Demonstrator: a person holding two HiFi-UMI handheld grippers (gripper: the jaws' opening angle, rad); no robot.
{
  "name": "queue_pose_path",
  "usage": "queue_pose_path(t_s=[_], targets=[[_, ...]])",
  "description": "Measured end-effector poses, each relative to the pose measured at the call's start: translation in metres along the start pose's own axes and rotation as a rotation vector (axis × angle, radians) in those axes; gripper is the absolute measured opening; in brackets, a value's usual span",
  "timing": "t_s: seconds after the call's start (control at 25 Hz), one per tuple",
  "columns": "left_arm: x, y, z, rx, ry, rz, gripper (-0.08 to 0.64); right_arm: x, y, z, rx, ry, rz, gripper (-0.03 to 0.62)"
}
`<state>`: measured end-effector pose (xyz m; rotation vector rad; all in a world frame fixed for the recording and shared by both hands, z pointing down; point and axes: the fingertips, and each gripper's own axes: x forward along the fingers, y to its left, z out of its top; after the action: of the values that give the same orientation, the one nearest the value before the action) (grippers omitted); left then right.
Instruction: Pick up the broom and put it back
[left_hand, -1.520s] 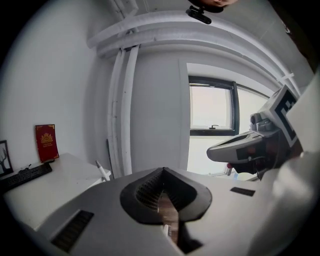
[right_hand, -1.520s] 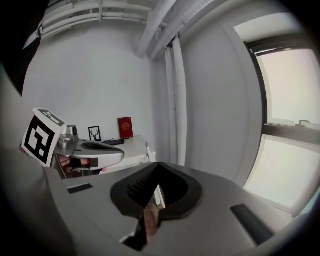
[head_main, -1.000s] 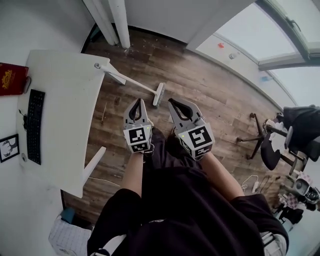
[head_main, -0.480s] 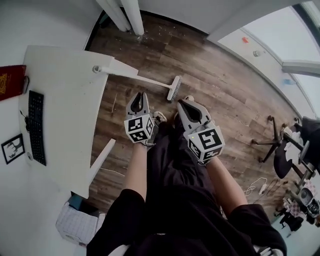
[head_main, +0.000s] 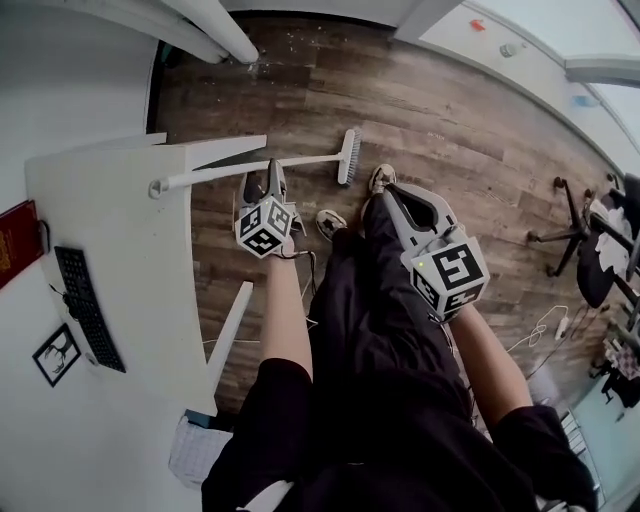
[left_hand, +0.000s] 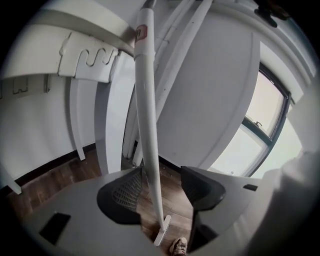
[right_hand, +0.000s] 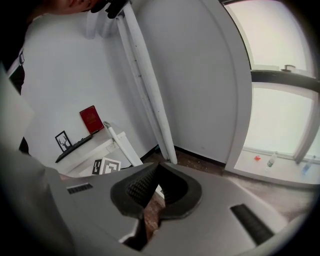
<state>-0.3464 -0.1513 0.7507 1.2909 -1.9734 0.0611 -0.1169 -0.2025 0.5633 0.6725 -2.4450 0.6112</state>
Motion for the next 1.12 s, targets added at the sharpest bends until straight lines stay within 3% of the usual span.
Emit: queue_pose_path(t_s=[0.16,0.2,0.24,0.36,0.48,0.64,0.8,0.92,1.12], targets=[[0.015,0.007,0.000,0.014,-0.011,0.035,0.223,0.004,-0.003,-0.004,-0.009,0.025,0.014,0.021],[0.014,0.008,0.001,0.020,-0.019,0.042,0.152,0.005,-0.002,-0.003,-0.017,0.030,0.020,0.021],[0.011,0.006,0.003,0.025,-0.033,0.035,0.092,0.006,-0.001,-0.001,-0.027,0.032,0.024,0.021],[-0.010,-0.014,0.004,0.089,-0.076,-0.043,0.089,0.004,0.011,0.012,-0.048,0.008,0.037,0.021],[-0.037,-0.057,0.003,0.242,-0.088,-0.136,0.086,-0.004,0.018,0.021,-0.063,-0.029,0.035,0.021],[-0.077,-0.126,0.011,0.499,-0.082,-0.272,0.087,-0.027,0.012,0.031,-0.084,-0.060,-0.034,0.021],[-0.117,-0.159,0.041,0.664,-0.118,-0.321,0.087,-0.058,0.012,0.061,-0.119,-0.128,-0.101,0.021],[-0.148,-0.175,0.077,0.669,-0.186,-0.324,0.087,-0.086,0.014,0.079,-0.089,-0.191,-0.149,0.021],[-0.196,-0.207,0.130,0.590,-0.280,-0.310,0.087,-0.129,0.021,0.085,-0.108,-0.251,-0.163,0.021]])
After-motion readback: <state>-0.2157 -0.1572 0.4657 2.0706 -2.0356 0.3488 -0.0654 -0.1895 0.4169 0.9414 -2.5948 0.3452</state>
